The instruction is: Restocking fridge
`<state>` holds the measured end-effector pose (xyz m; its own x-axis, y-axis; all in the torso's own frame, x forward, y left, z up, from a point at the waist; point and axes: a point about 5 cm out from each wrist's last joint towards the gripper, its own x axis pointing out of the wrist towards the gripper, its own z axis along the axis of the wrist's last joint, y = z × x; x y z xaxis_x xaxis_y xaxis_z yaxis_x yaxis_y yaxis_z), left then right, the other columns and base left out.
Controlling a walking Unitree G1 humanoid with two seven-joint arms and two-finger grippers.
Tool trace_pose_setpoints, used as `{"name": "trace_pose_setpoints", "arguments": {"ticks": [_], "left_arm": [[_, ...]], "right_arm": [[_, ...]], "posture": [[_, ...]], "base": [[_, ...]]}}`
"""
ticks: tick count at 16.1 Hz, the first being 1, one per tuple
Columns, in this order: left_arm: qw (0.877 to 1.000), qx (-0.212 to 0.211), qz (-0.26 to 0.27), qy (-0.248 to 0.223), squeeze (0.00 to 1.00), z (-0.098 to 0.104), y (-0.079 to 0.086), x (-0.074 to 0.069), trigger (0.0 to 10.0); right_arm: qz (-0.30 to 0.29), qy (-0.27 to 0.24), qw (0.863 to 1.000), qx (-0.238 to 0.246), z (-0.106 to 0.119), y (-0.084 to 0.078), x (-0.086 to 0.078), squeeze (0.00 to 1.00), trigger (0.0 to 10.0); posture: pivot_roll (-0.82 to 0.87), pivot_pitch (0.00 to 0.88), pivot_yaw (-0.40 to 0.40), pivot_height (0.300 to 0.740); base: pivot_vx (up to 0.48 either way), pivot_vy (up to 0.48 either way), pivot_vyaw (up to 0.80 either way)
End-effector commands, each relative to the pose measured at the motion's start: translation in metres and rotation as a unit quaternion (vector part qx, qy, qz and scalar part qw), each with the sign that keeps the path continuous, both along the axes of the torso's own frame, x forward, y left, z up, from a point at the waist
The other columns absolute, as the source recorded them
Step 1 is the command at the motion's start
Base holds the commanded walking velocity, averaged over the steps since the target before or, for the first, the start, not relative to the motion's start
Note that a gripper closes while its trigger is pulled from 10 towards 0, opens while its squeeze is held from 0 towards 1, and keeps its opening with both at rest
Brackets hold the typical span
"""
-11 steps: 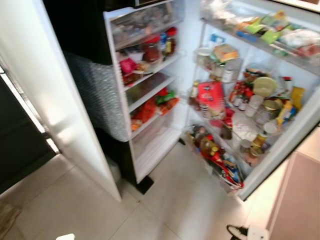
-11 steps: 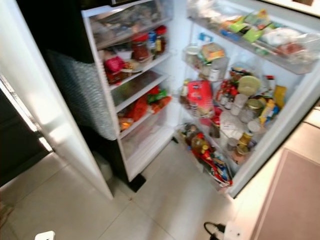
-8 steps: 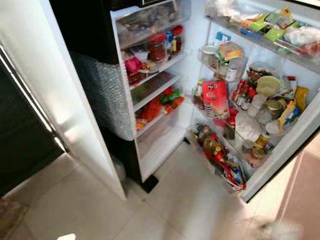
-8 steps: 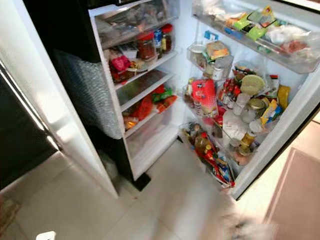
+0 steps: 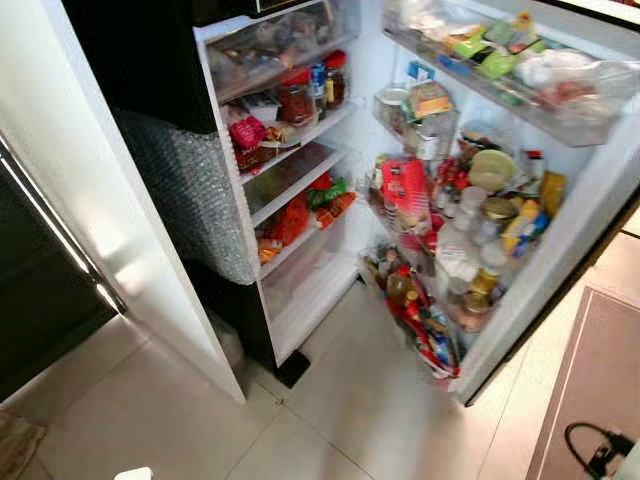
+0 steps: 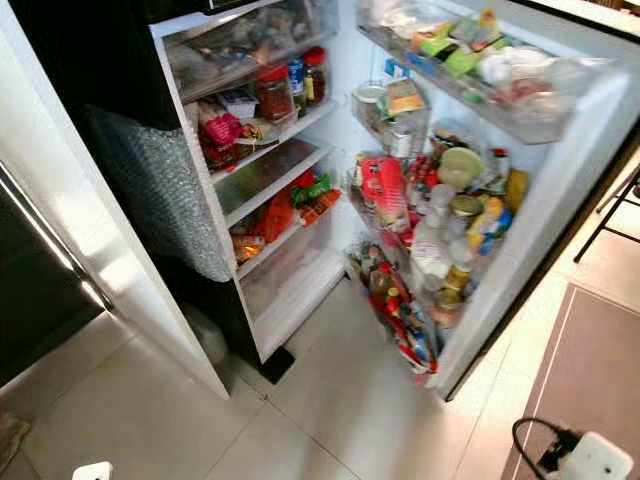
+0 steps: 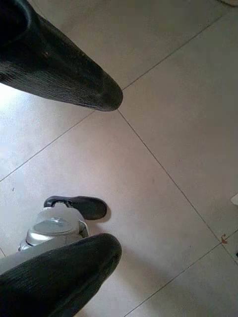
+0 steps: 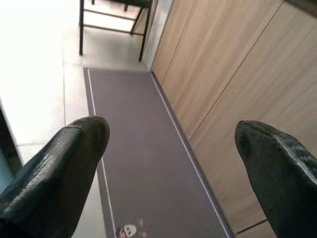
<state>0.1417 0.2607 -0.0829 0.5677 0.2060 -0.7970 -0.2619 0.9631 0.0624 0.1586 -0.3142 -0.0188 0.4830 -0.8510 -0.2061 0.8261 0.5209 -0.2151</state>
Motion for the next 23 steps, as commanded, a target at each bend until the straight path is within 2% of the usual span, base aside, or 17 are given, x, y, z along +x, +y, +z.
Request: {"name": "trace_pose_setpoints", "arguments": {"ticks": [1,3,5,9,12,14,17,21,23], "left_arm": [[1.0,0.002,-0.009,0.013,0.0,-0.002,0.0,-0.005,10.0],[1.0,0.004,-0.011,0.014,0.0,-0.002,0.002,-0.005,10.0],[1.0,0.008,-0.009,0.014,0.0,-0.001,0.004,-0.006,10.0],[1.0,0.014,-0.015,0.018,0.0,-0.001,0.006,-0.007,10.0],[0.999,0.018,-0.021,0.017,0.0,0.0,0.007,-0.007,10.0],[0.999,0.019,-0.023,0.016,0.0,0.0,0.008,-0.006,10.0],[0.999,0.02,-0.021,0.015,0.0,0.001,0.009,-0.006,10.0],[0.999,0.021,-0.021,0.016,0.0,0.001,0.009,-0.005,10.0],[0.999,0.022,-0.023,0.017,0.0,0.001,0.009,-0.005,10.0]], "right_arm": [[-0.006,-0.017,1.0,-0.017,0.01,-0.007,0.006,0.0,10.0],[0.004,-0.029,0.999,-0.027,0.019,-0.011,0.018,0.0,10.0],[0.042,-0.074,0.995,-0.057,0.047,-0.011,0.053,0.0,10.0],[0.088,-0.116,0.987,-0.061,0.066,-0.001,0.082,0.0,10.0],[0.15,-0.133,0.975,-0.096,0.087,0.018,0.11,0.0,10.0],[0.189,-0.152,0.966,-0.093,0.101,0.034,0.13,0.0,10.0],[0.227,-0.173,0.953,-0.1,0.118,0.053,0.151,0.0,10.0],[0.269,-0.177,0.943,-0.091,0.125,0.07,0.165,0.0,10.0],[0.325,-0.182,0.925,-0.078,0.129,0.089,0.175,0.0,10.0]], "posture": [[-0.07,0.0,0.03,0.74],[-0.07,0.0,0.018,0.74],[-0.06,0.0,0.017,0.74],[-0.06,0.0,0.021,0.74],[-0.05,0.0,0.026,0.74],[-0.05,0.0,0.026,0.74],[-0.03,0.0,0.025,0.74],[-0.03,0.0,0.026,0.74],[-0.02,0.0,0.027,0.74]], "base": [[0.0,0.0,0.0],[0.0,0.0,0.0],[0.0,0.0,0.0],[0.0,0.0,0.0],[0.0,0.0,0.0],[0.0,0.0,0.0],[0.0,0.0,0.0],[0.0,0.0,0.0],[0.0,0.0,0.0]]}}
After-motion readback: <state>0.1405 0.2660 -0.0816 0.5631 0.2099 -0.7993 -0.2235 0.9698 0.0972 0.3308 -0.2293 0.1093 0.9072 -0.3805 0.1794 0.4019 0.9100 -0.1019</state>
